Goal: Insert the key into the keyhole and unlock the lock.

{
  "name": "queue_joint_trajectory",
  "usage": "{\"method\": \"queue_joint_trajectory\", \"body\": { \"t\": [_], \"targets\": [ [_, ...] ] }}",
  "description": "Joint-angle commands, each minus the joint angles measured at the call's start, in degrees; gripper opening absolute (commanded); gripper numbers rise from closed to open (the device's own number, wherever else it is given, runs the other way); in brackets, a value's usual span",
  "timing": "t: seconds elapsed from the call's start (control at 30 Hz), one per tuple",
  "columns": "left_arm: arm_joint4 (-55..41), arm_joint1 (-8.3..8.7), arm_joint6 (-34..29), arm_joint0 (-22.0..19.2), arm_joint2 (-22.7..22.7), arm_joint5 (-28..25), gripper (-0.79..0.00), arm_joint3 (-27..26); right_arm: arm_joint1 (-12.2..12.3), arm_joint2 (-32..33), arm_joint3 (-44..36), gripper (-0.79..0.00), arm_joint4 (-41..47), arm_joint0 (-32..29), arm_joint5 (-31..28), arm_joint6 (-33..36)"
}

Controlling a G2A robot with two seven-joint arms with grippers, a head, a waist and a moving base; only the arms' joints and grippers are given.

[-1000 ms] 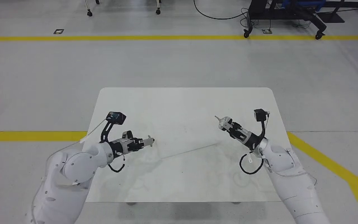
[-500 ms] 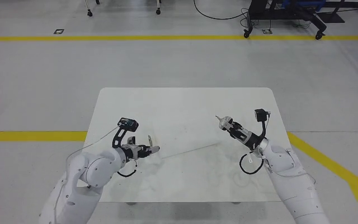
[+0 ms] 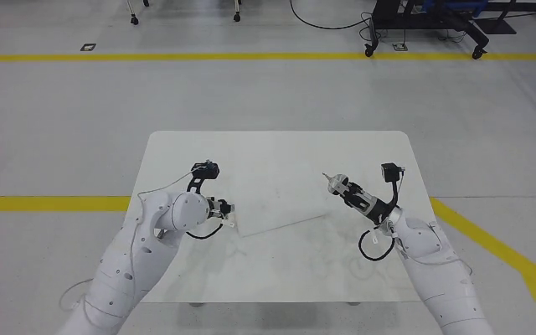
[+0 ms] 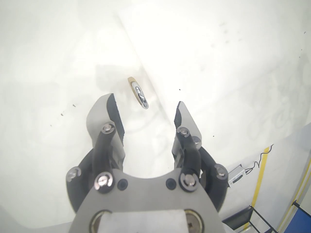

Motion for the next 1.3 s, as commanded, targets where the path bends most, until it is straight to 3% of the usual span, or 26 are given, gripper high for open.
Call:
{"method": "queue_joint_trajectory", "body": {
  "t": [0.0,0.2,0.43,0.47,0.5,0.53,0.7,0.93,1.27],
  "targets": [
    [0.1,-0.36,0.0,-1.1,1.1,0.0,-0.422,1.6,0.0,0.0,0.0,-0.785,0.0,0.0,0.0,0.0],
    [1.5,-1.19,0.3,-3.5,3.3,-0.8,-0.425,5.3,0.0,0.0,0.0,-0.785,0.0,0.0,0.0,0.0],
    [1.6,-1.90,0.8,-5.0,4.4,-1.5,-0.496,7.6,0.0,0.0,0.0,-0.785,0.0,0.0,0.0,0.0],
    [1.6,-2.04,0.7,-5.2,4.7,-1.7,-0.533,7.9,0.0,0.0,0.0,-0.785,0.0,0.0,0.0,0.0],
    [1.5,-2.19,0.7,-5.4,5.0,-2.0,-0.628,8.1,0.0,0.0,0.0,-0.785,0.0,0.0,0.0,0.0],
    [1.0,-2.34,0.6,-5.5,5.2,-2.3,-0.785,8.2,0.0,0.0,0.0,-0.785,0.0,0.0,0.0,0.0],
    [1.0,-2.66,0.1,-6.4,5.7,-4.3,-0.785,8.9,0.0,0.0,0.0,-0.785,0.0,0.0,0.0,0.0],
    [6.6,-2.07,-0.1,-6.2,7.0,-14.8,-0.785,6.7,0.0,0.0,0.0,-0.785,0.0,0.0,0.0,0.0],
    [12.0,-1.05,1.7,-3.9,5.4,-19.6,-0.785,3.0,0.0,0.0,0.0,-0.785,0.0,0.0,0.0,0.0]
  ]
}}
